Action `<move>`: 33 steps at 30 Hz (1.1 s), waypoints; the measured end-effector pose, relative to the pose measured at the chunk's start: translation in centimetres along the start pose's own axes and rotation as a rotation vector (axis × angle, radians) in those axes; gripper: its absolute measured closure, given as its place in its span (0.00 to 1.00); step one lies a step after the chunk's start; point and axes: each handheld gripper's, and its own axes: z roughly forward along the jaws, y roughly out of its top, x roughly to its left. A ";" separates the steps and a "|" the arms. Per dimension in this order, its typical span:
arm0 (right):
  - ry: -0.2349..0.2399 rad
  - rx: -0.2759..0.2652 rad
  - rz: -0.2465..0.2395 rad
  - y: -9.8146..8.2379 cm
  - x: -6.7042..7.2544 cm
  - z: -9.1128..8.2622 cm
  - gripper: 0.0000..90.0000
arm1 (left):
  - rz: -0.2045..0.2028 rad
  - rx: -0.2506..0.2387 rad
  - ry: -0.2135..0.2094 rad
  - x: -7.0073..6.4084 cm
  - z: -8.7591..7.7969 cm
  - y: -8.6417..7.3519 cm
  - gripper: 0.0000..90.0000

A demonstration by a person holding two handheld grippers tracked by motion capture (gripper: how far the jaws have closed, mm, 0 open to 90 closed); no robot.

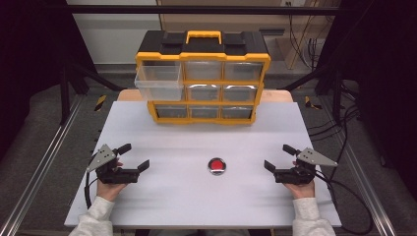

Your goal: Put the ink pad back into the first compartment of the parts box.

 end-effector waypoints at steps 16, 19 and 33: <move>0.016 -0.013 -0.005 0.0 0.1 -0.1 0.00 | 0.011 -0.002 0.000 -0.4 0.2 0.3 0.01; 0.016 -0.013 -0.007 0.0 0.1 0.0 0.00 | 0.019 0.001 0.002 -0.6 0.3 0.4 0.01; 0.020 -0.006 -0.017 0.0 0.1 0.0 0.00 | 0.016 0.007 0.008 -1.7 1.1 1.3 0.02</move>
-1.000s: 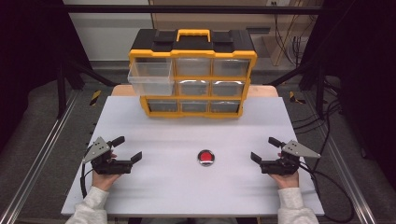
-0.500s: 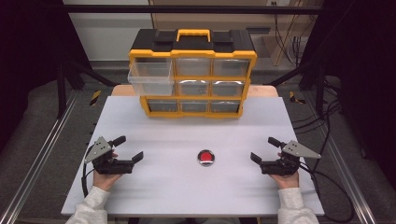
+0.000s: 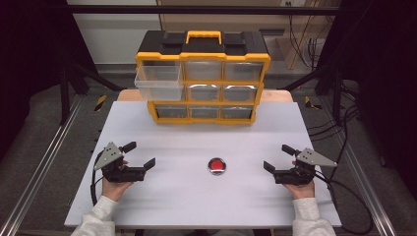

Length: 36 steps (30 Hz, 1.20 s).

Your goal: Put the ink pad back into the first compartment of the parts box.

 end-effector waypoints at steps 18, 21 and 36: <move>0.004 -0.001 -0.004 0.0 0.0 0.0 0.00 | 0.008 0.041 -0.033 -2.1 2.2 1.5 0.02; 0.005 0.000 -0.005 0.0 0.1 0.0 0.00 | 0.012 0.053 -0.045 -2.7 2.9 1.8 0.02; 0.006 0.006 -0.006 -0.1 0.1 0.1 0.00 | 0.035 0.099 -0.086 -5.0 6.3 2.7 0.02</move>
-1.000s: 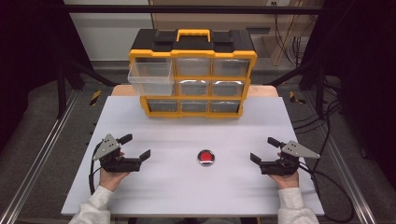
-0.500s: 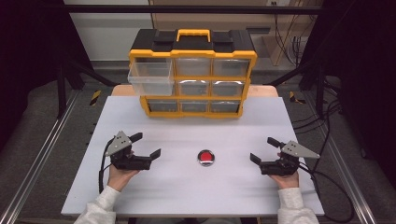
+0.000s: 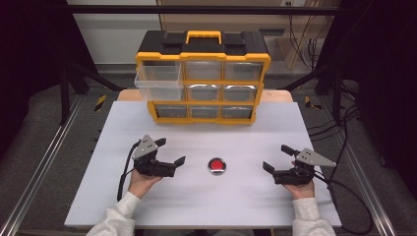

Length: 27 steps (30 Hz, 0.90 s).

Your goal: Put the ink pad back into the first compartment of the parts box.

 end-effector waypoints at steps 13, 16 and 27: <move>0.002 0.005 0.004 0.0 0.0 0.0 0.00 | 0.019 0.039 -0.029 -2.0 3.1 1.0 0.02; 0.003 0.005 0.003 0.0 0.0 0.1 0.00 | 0.022 0.050 -0.041 -2.5 4.1 1.3 0.02; 0.005 0.009 0.005 0.0 0.0 0.1 0.00 | 0.033 0.080 -0.066 -3.8 6.2 1.8 0.02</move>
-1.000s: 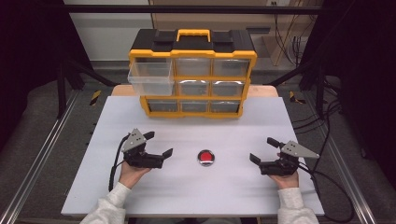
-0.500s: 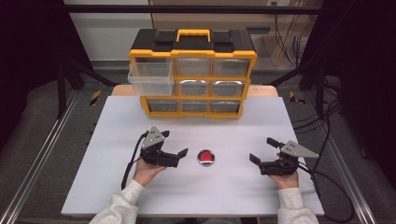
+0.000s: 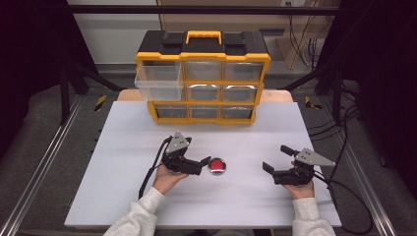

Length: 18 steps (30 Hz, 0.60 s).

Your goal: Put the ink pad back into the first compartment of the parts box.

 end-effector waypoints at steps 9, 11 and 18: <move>-0.001 -0.001 -0.001 0.0 0.0 0.0 0.00 | 0.003 0.046 -0.015 -0.8 1.9 0.2 0.02; -0.001 -0.001 -0.001 0.0 0.0 0.0 0.00 | 0.005 0.064 -0.015 -0.9 2.3 0.2 0.01; 0.002 0.000 0.000 0.0 0.0 0.0 0.00 | 0.013 0.126 -0.025 -1.3 3.9 0.0 0.01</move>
